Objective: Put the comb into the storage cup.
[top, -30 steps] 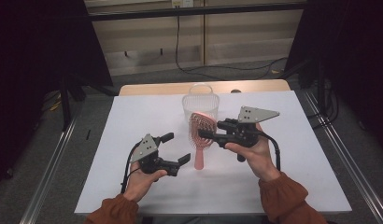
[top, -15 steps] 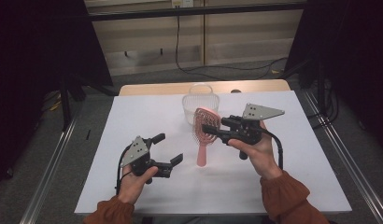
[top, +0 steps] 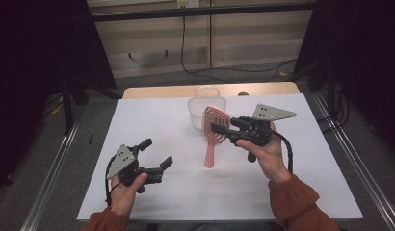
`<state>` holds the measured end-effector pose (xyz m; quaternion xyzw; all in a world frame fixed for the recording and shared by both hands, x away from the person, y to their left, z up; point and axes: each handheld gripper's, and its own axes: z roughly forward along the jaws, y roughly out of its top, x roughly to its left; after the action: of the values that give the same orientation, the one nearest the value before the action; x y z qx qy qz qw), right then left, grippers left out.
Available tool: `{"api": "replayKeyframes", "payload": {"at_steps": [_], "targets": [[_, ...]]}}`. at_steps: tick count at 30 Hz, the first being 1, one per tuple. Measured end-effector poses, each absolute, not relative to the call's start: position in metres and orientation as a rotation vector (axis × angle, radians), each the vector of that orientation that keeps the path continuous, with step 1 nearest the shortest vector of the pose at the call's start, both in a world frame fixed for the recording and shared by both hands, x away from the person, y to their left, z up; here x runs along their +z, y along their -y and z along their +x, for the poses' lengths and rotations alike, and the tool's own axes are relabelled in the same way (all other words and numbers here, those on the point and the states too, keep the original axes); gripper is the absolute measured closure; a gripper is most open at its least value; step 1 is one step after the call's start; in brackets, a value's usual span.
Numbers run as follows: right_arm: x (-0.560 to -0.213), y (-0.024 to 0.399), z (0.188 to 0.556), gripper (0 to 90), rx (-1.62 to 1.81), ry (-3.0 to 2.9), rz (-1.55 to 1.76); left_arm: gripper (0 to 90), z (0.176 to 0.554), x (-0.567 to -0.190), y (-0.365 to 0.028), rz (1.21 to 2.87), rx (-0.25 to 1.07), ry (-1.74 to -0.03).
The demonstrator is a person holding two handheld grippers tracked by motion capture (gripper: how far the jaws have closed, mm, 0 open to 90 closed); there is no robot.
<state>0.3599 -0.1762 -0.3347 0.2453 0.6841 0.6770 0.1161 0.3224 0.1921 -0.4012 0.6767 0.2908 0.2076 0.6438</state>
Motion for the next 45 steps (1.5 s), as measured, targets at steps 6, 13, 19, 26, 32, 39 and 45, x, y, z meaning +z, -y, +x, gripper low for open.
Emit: {"api": "replayKeyframes", "payload": {"at_steps": [6,13,19,26,32,39,45], "targets": [[-0.332,0.177,0.362,64.6,1.978,-1.982,0.724,4.0,0.315,-0.403,-0.206,1.539,0.516,-0.632],[-0.329,0.179,0.365,64.6,1.976,-1.957,0.738,4.1,0.315,-0.412,-0.221,1.549,0.54,-0.683],[-0.332,0.176,0.369,64.7,1.988,-1.94,0.744,4.0,0.315,-0.422,-0.227,1.537,0.571,-0.707],[-0.325,0.177,0.371,64.7,1.998,-1.923,0.733,4.6,0.313,-0.424,-0.227,1.546,0.611,-0.723],[-0.317,0.178,0.374,64.7,2.002,-1.904,0.729,4.6,0.314,-0.426,-0.227,1.55,0.596,-0.73],[-0.307,0.177,0.377,64.7,1.988,-1.893,0.711,5.1,0.312,-0.425,-0.228,1.55,0.595,-0.73],[-0.302,0.177,0.38,64.7,1.969,-1.873,0.725,5.9,0.309,-0.425,-0.235,1.536,0.626,-0.748]]}}
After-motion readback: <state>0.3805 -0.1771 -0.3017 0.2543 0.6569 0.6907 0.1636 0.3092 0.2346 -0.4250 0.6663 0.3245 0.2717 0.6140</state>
